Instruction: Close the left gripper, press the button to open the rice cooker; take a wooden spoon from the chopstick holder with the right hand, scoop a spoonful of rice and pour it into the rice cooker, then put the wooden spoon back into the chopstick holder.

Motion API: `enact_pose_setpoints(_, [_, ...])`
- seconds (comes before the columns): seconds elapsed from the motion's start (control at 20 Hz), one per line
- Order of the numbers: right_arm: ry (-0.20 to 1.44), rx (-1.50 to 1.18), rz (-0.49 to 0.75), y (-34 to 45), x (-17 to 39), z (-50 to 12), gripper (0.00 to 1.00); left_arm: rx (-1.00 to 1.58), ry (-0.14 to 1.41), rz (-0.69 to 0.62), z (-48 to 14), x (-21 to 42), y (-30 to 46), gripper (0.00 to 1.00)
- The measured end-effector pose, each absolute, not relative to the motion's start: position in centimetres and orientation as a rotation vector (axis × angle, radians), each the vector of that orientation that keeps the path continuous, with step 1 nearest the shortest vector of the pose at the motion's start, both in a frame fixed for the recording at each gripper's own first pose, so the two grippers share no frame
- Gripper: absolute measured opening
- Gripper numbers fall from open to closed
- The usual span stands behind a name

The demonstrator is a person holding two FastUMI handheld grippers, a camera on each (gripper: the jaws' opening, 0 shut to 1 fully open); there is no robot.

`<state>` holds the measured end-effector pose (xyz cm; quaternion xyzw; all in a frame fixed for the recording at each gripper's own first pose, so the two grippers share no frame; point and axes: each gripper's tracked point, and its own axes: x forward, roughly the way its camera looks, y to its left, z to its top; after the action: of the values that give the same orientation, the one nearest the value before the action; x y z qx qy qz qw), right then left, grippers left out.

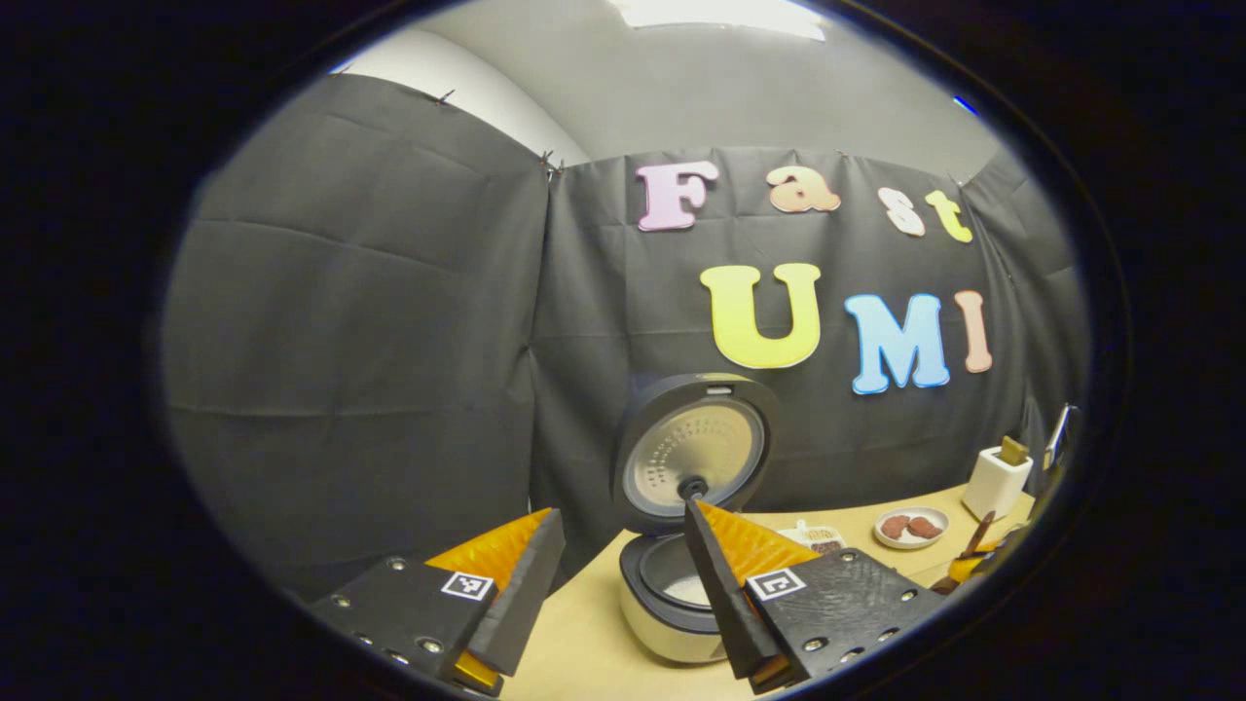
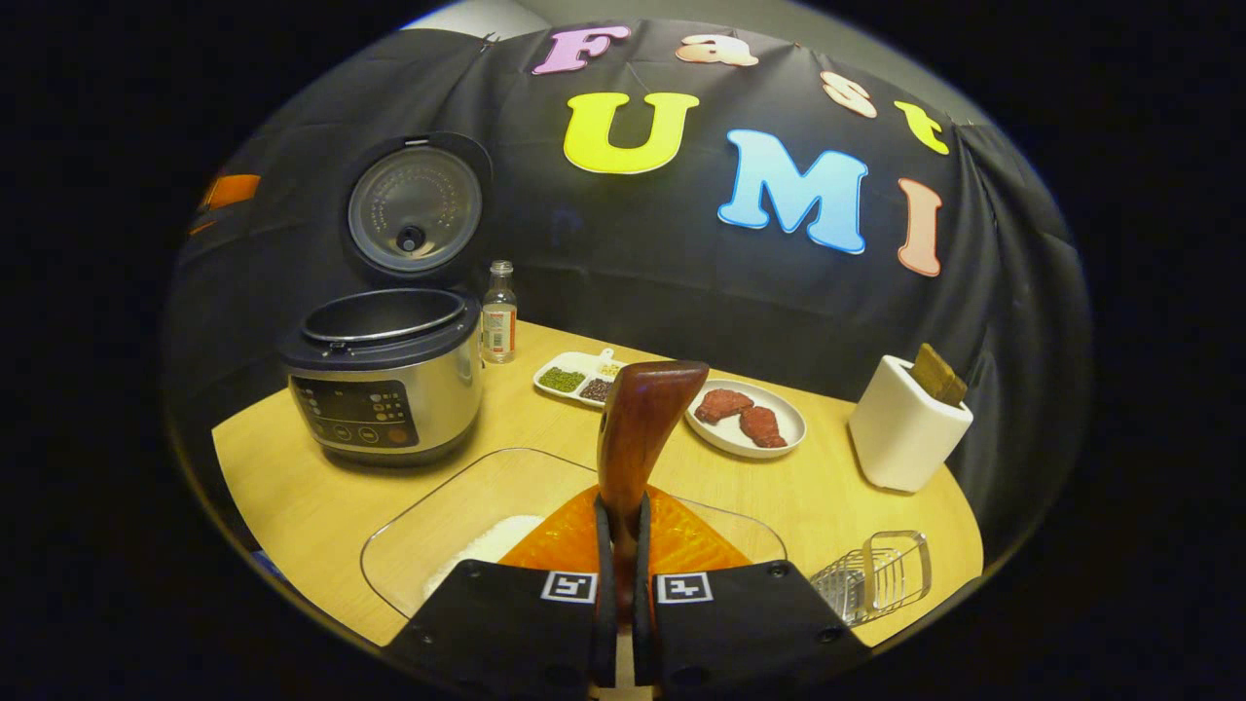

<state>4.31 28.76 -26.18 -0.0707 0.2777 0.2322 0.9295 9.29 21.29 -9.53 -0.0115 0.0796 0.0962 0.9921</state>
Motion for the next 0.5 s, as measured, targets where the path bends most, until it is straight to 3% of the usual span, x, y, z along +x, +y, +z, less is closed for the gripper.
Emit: enact_pose_setpoints(0.5, [0.74, 0.174, 0.545, 30.6, 1.5, -25.8, 0.08, -0.014, 0.163, 0.193, -9.0, 7.9, 20.7, 0.77])
